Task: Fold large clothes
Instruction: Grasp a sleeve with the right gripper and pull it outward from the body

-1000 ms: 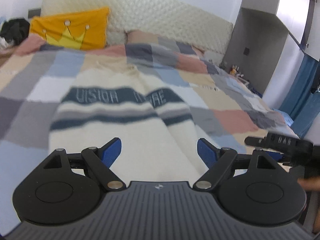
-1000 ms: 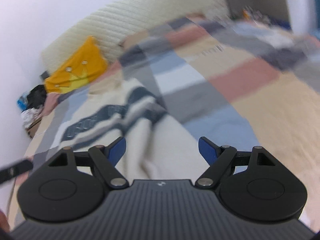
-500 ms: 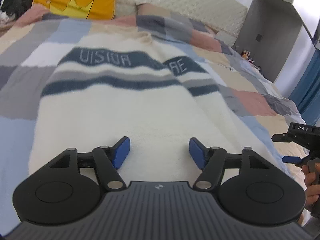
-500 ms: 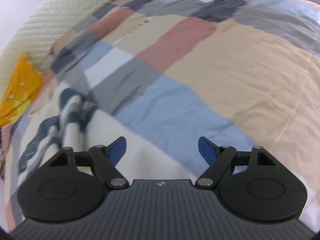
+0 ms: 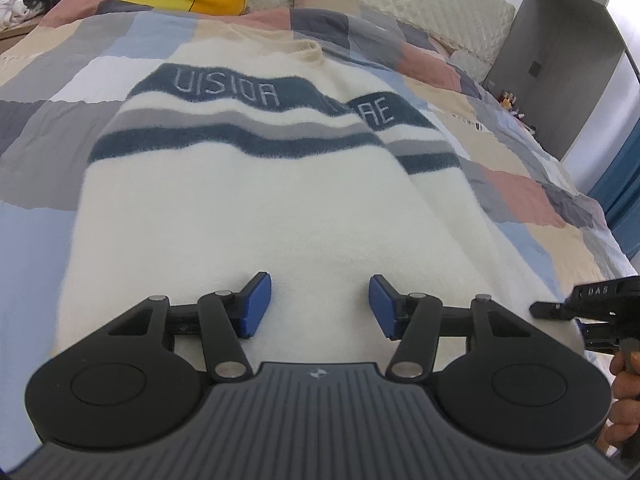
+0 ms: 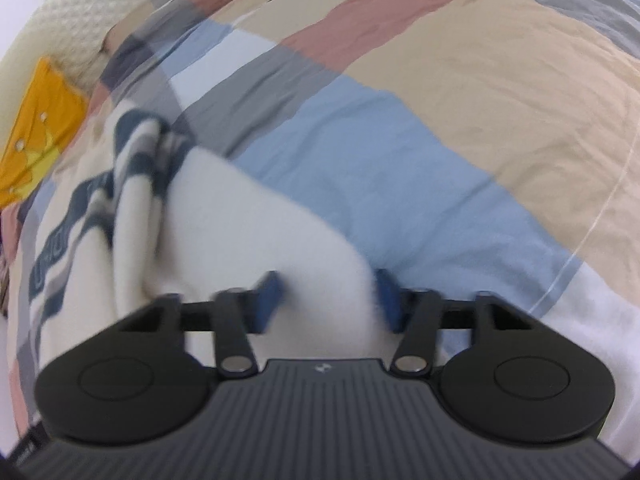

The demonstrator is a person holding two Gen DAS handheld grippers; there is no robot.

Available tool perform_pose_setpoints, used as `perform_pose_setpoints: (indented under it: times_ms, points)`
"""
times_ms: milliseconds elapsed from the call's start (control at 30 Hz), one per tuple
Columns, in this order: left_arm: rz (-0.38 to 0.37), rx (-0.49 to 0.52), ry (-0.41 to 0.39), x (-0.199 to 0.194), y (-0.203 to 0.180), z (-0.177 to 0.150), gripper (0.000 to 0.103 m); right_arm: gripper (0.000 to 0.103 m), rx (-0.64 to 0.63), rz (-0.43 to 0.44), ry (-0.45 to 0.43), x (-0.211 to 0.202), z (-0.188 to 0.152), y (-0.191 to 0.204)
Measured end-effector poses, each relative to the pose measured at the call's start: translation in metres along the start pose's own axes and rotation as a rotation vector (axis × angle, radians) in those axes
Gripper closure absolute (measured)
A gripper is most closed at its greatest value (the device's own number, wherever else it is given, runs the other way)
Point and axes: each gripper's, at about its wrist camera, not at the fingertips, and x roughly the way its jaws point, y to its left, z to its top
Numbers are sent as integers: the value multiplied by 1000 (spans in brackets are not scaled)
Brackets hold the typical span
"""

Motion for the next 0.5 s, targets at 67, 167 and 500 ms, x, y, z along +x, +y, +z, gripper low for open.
perform_pose_setpoints:
  times_ms: [67, 167, 500]
  points:
    - [-6, -7, -7, -1, 1, 0, 42, 85, -43, 2, -23, -7, -1, 7]
    - [-26, -35, -20, -5, 5, 1, 42, 86, -108, 0, -70, -24, 10, 18]
    - [-93, -101, -76, -22, 10, 2, 42, 88, -333, -136, -368, -93, 152, 50]
